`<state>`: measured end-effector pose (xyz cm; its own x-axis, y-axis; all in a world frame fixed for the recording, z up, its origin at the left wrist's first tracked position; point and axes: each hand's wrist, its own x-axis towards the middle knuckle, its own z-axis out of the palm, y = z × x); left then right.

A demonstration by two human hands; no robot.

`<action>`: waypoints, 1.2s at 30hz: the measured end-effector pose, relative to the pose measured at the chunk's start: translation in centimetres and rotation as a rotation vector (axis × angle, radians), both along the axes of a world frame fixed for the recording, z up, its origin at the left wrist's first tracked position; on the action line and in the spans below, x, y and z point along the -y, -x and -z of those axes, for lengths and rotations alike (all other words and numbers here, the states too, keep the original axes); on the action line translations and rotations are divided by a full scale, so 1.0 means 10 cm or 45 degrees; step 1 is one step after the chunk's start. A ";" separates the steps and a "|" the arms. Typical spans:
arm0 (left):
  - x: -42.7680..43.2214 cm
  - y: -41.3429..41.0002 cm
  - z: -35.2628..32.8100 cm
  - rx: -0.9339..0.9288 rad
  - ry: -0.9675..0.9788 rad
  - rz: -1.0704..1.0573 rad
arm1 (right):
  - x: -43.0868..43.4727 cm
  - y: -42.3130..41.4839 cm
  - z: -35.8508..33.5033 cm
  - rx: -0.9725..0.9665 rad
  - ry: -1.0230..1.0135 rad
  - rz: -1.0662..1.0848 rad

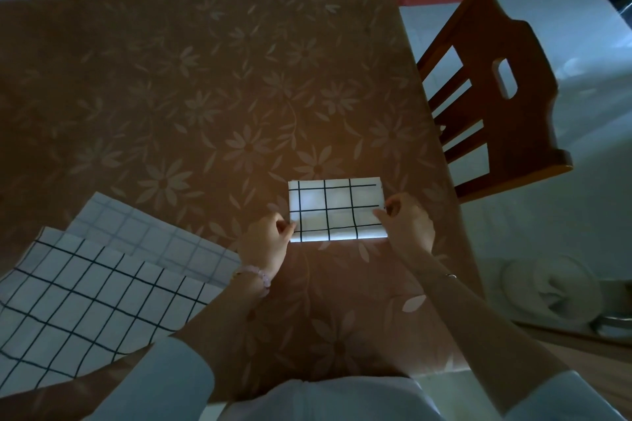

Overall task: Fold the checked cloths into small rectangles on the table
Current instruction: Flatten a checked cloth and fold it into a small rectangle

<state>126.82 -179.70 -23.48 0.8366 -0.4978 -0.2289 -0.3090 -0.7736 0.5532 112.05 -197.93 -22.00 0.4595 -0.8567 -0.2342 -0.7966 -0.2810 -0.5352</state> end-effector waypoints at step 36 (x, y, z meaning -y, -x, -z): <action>-0.52 0.30 0.07 0.606 -0.310 1.011 | -0.63 0.45 0.32 -0.233 0.481 -0.747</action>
